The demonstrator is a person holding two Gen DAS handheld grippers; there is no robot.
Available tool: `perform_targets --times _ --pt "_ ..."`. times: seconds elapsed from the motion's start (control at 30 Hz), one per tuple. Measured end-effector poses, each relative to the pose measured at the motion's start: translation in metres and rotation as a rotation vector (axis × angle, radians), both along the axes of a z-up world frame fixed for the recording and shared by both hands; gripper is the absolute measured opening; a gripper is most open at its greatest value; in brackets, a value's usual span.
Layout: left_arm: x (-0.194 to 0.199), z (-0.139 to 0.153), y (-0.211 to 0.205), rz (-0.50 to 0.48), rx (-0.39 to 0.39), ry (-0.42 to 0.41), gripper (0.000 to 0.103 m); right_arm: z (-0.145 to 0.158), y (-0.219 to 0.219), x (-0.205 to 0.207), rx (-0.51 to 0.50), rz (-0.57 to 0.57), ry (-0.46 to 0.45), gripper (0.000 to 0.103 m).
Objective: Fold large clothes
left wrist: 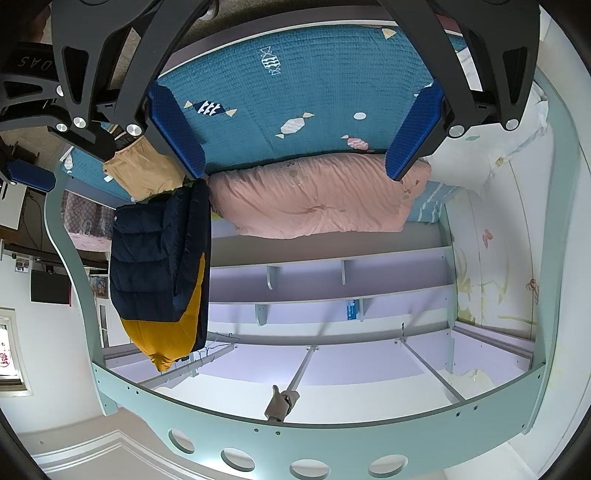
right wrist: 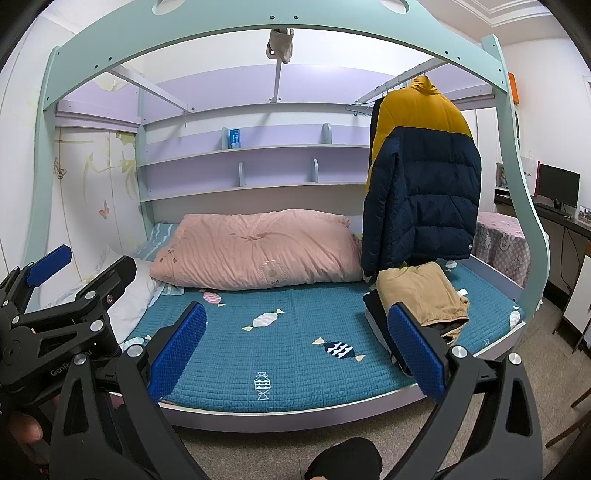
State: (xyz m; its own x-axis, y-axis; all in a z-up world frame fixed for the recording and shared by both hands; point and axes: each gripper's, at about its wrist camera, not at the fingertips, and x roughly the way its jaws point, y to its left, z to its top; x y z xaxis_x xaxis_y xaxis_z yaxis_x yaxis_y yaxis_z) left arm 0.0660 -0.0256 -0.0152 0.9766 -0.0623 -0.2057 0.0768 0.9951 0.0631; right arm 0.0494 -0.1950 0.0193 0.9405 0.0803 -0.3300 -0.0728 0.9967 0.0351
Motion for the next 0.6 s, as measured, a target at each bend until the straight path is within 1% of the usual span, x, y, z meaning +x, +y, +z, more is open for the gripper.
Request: perform_targets --times 0.6 --pt "0.0007 0.0000 0.0013 -0.003 0.001 0.001 0.098 0.0016 -0.0029 0.0011 0.002 0.001 0.001 0.095"
